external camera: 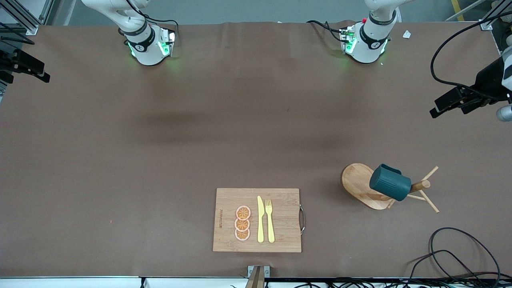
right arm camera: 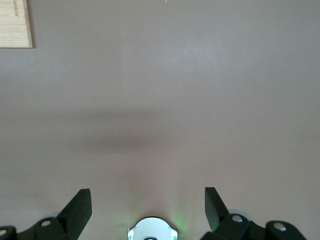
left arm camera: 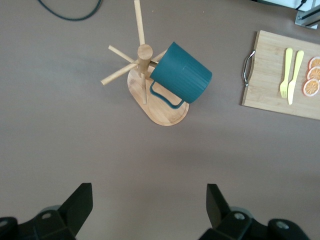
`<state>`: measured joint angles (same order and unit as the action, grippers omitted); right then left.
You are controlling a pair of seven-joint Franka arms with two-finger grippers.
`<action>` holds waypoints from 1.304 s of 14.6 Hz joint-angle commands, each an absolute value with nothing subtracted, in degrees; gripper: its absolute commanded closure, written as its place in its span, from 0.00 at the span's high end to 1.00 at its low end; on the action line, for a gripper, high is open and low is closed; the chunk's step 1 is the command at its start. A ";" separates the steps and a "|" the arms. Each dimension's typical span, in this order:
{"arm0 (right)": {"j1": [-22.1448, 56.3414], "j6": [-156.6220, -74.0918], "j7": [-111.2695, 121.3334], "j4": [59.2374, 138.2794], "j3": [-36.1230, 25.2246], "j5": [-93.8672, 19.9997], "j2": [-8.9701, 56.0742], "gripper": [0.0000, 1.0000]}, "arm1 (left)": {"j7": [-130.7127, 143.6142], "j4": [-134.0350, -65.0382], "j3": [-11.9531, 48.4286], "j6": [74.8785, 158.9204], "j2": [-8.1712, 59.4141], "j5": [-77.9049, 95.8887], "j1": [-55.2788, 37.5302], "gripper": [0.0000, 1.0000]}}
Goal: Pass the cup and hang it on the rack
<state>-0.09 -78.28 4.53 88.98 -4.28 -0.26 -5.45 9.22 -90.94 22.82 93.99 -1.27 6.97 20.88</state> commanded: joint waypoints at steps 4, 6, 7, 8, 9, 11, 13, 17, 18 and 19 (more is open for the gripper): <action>0.18 -78.84 3.69 90.62 -4.57 -0.79 -7.03 1.00 | 4.56 -90.97 22.67 92.64 -2.90 3.60 21.53 1.00; 0.26 -79.01 3.69 90.62 -4.57 -0.88 -7.03 1.00 | 4.83 -89.92 23.02 92.55 -2.90 3.60 20.92 1.00; 0.26 -79.10 3.69 90.62 -4.57 -1.31 -6.94 1.00 | 5.10 -89.22 22.94 92.46 -2.90 3.52 20.05 1.00; 0.26 -79.10 3.69 90.62 -4.57 -1.49 -6.94 1.00 | 5.18 -88.60 21.72 91.85 -2.81 2.99 17.25 1.00; 0.26 -79.10 3.69 90.62 -4.57 -1.49 -6.94 1.00 | 5.27 -88.51 18.23 91.58 -2.81 1.77 13.83 1.00; 0.26 -78.93 3.69 90.62 -4.57 -1.49 -6.94 1.00 | 5.36 -88.51 11.01 91.58 -2.81 1.32 6.36 1.00; 0.26 -78.75 3.87 90.62 -4.57 -1.41 -6.94 1.00 | 5.36 -88.51 8.28 91.58 -2.81 0.53 2.74 1.00; 0.35 -78.75 3.43 90.62 -4.48 -0.71 -7.03 1.00 | 5.27 -88.51 3.60 91.49 -2.99 -0.97 -1.67 1.00; 0.35 -78.75 3.43 90.62 -4.48 -0.70 -7.03 1.00 | 5.01 -88.51 3.52 91.49 -2.90 -0.97 -1.67 1.00; 0.35 -78.66 3.43 90.62 -4.48 -0.62 -7.03 1.00 | 4.49 -88.42 3.52 91.49 -2.81 -1.05 -1.67 1.00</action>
